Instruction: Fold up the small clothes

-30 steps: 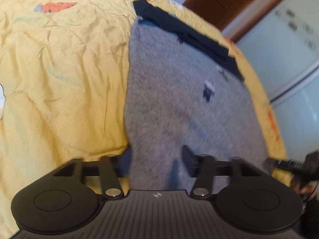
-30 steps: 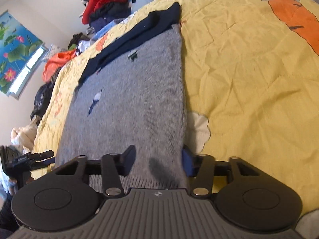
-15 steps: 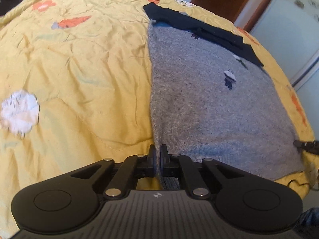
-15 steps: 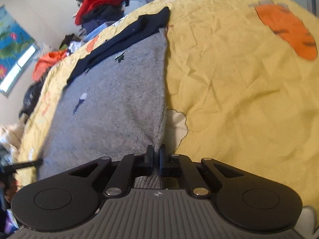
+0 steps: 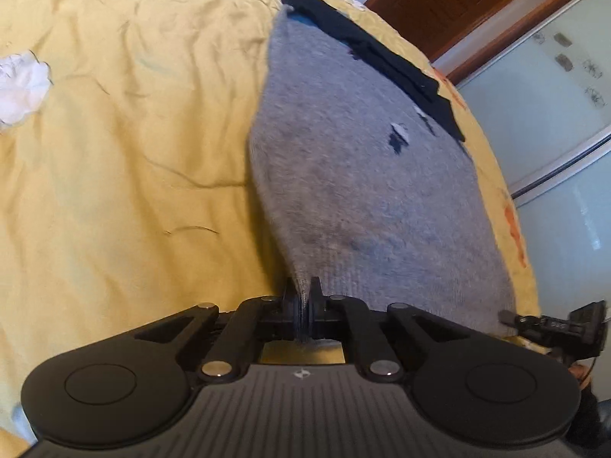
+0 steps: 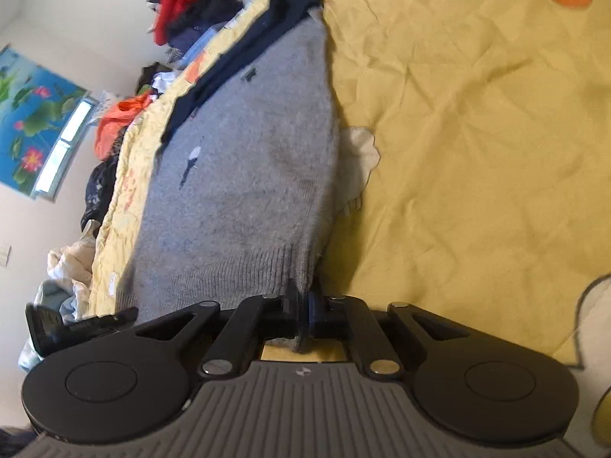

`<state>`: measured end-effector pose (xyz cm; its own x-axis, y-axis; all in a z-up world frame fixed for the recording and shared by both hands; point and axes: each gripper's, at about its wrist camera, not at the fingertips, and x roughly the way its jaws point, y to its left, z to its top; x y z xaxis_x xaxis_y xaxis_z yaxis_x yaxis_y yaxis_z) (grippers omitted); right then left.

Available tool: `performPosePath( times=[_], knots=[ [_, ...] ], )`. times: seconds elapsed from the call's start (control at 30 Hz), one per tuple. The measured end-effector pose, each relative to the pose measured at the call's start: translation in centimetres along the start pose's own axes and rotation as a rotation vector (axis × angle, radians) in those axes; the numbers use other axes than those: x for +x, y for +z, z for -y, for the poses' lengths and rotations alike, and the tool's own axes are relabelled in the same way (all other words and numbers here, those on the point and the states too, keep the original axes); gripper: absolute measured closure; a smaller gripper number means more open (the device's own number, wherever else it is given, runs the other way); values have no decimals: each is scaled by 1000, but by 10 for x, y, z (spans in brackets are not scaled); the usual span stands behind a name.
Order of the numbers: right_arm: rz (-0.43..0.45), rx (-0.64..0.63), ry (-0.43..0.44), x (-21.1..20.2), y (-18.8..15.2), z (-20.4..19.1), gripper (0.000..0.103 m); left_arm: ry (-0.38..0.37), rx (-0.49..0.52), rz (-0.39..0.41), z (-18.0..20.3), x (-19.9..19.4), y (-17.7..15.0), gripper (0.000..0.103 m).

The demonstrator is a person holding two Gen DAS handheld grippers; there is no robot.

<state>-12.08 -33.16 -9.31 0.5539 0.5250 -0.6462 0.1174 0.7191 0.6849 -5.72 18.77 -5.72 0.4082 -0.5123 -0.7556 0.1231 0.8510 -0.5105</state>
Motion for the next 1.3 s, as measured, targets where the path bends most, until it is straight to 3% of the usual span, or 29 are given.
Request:
performPosePath(
  times=[0.07, 0.27, 0.33, 0.4, 0.47, 0.53, 0.57, 0.6, 0.63, 0.7, 0.77, 0.87, 0.97, 1.0, 1.07, 1.2, 1.3],
  knots=[
    [41, -32, -31, -14, 0, -1, 92, 66, 68, 10, 3, -10, 1, 99],
    [44, -84, -95, -18, -6, 5, 93, 100, 137, 8, 8, -14, -5, 96],
    [54, -34, -96, -22, -2, 5, 72, 100, 136, 18, 5, -30, -5, 96],
    [136, 20, -92, -37, 3, 5, 56, 185, 142, 95, 5, -54, 0, 94],
    [223, -27, -133, -47, 14, -7, 49, 289, 193, 213, 20, -68, 14, 90],
    [278, -166, -206, -37, 30, -37, 48, 376, 291, 337, 52, -60, 29, 78],
    [296, -245, -230, -26, 38, -54, 47, 395, 339, 384, 70, -49, 33, 59],
    [307, -317, -250, -10, 46, -71, 43, 393, 386, 416, 88, -33, 38, 33],
    [313, -377, -254, 8, 54, -86, 41, 382, 420, 437, 105, -14, 41, 24],
    [311, -466, -230, 47, 71, -110, 41, 369, 484, 434, 130, 31, 51, 22],
    [294, -518, -260, 87, 89, -129, 41, 409, 530, 404, 145, 78, 64, 22],
    [301, -580, -391, 135, 108, -145, 38, 536, 486, 309, 140, 134, 78, 23],
    [276, -527, -558, 171, 115, -131, 35, 497, 424, 370, 124, 140, 74, 21],
    [324, -518, -562, 172, 109, -124, 20, 497, 424, 379, 123, 140, 71, 21],
    [369, -470, -587, 169, 94, -111, 3, 500, 425, 384, 123, 138, 70, 20],
    [347, -483, -571, 145, 60, -105, 1, 446, 371, 369, 113, 133, 76, 20],
    [340, -497, -555, 125, 36, -99, 1, 454, 380, 368, 116, 133, 75, 20]
  ],
)
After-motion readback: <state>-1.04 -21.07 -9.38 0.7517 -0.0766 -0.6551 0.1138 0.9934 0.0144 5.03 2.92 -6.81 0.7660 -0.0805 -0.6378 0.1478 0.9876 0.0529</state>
